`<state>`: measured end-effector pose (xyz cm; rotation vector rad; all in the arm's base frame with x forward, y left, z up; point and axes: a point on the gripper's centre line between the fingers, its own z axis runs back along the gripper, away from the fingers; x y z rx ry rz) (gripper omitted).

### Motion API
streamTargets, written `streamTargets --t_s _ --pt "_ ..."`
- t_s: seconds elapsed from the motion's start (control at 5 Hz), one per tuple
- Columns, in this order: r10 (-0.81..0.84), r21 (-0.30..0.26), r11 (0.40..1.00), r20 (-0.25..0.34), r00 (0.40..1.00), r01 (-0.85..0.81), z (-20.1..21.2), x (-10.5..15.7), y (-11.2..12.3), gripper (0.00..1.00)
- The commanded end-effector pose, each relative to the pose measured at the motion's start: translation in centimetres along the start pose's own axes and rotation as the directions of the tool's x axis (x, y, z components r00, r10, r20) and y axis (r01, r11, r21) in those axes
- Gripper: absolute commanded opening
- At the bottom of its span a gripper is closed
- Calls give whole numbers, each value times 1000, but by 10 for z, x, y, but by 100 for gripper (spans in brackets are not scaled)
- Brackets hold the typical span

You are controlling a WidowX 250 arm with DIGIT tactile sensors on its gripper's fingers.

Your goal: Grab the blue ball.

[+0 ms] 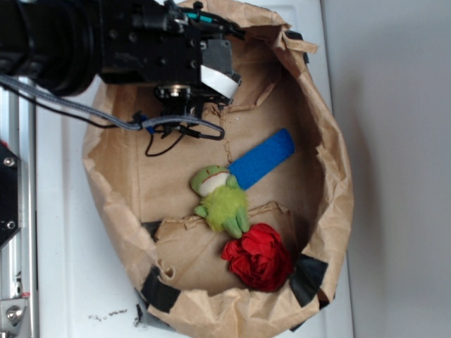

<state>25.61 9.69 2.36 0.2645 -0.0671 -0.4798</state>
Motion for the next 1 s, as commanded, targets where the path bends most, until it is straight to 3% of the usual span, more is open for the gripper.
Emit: streamTargets --t_s 0.0,0.2,0.4,0.6,0.8 --pt "29 -218 976 90 996 -9 83 7 0 0" --pt "50 -341 940 178 983 14 135 3 -11 0" --pt "79 -380 925 232 970 15 155 -4 -9 0" --pt "81 -401 916 244 966 25 163 -11 -7 0" --pt "105 -335 942 288 952 -3 156 -14 -8 0"
